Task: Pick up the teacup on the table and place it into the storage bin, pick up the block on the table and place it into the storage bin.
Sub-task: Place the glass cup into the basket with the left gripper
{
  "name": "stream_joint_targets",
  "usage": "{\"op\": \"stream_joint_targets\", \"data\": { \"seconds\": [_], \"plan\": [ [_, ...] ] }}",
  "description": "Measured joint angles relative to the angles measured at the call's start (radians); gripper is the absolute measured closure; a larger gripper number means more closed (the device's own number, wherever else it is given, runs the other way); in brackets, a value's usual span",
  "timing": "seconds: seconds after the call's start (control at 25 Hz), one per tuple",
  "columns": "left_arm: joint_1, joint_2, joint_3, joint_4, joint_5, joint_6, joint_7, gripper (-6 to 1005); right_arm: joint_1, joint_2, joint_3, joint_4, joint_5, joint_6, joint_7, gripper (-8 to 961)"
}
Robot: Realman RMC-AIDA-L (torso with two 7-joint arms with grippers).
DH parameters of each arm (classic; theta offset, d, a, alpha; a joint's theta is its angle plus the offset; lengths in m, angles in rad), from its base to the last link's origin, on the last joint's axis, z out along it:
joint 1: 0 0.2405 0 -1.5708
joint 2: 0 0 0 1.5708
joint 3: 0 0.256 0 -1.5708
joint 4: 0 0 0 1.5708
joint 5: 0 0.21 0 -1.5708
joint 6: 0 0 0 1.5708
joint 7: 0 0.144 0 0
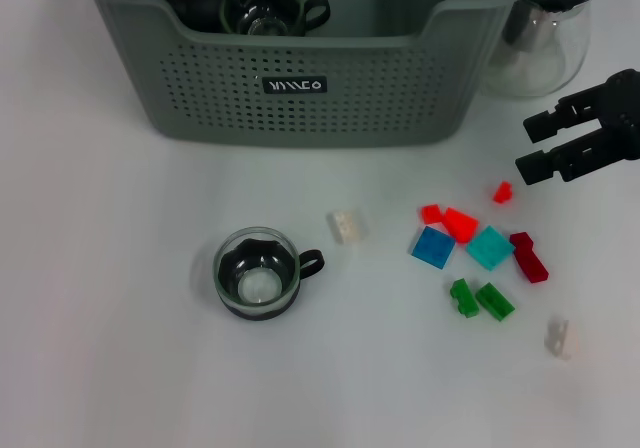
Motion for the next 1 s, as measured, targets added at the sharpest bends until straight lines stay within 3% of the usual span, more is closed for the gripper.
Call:
{"op": "stream_joint_targets", "data": {
  "seconds": [1.0],
  "plan": [
    [0.0, -0.005, 0.012, 0.009, 0.0, 0.007, 0.023, 919, 0.002, -0.001, 0.001, 0.001, 0.0, 0.008, 0.0, 112]
  ]
}}
